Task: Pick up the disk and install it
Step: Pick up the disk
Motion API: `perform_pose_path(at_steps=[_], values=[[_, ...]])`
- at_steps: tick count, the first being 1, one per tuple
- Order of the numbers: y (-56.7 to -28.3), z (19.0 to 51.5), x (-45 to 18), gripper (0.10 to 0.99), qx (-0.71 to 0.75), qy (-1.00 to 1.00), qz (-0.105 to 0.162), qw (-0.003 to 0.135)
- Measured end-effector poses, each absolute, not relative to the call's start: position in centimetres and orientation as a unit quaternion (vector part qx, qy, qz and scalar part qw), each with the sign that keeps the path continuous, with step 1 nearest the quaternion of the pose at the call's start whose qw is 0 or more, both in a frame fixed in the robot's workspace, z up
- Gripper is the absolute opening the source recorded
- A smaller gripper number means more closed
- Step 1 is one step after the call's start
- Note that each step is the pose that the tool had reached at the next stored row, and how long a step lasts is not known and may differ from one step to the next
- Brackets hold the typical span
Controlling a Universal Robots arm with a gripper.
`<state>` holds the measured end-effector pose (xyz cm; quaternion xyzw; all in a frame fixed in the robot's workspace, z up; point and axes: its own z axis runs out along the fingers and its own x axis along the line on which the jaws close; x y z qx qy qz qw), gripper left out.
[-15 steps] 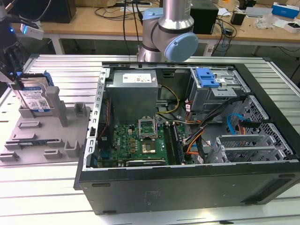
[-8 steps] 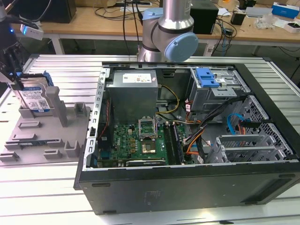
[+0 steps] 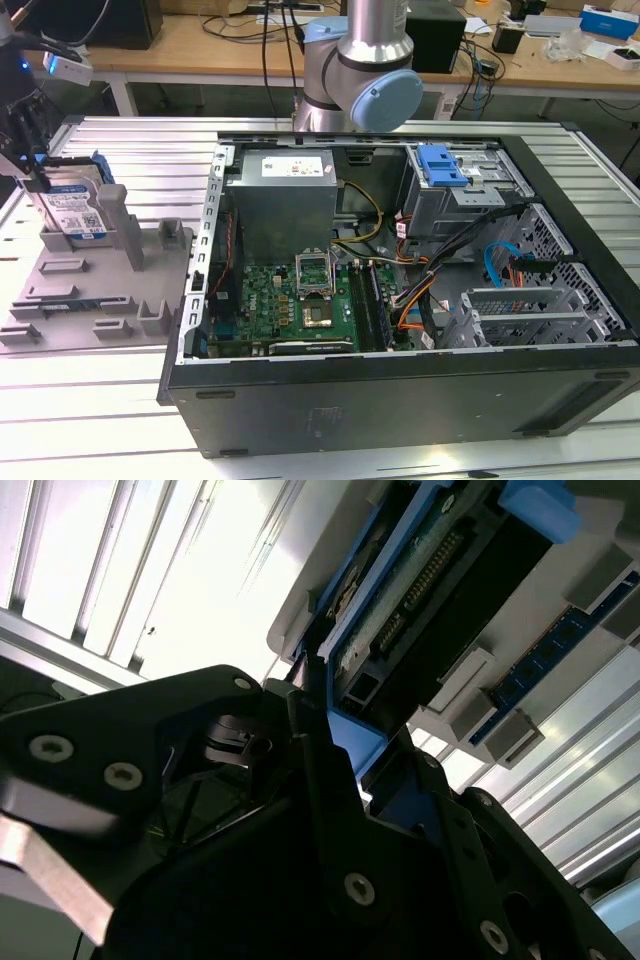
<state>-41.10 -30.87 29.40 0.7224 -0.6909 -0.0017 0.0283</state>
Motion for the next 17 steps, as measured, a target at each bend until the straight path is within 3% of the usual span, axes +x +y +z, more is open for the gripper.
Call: perform_pose_path(at_steps=[8,17], values=[[-30.9,29.8,-41.1,0.369,0.722,-0.691,-0.002,0.028],[-30.9,32.6,-41.1,0.369,0.722,-0.691,-0.001,0.029]])
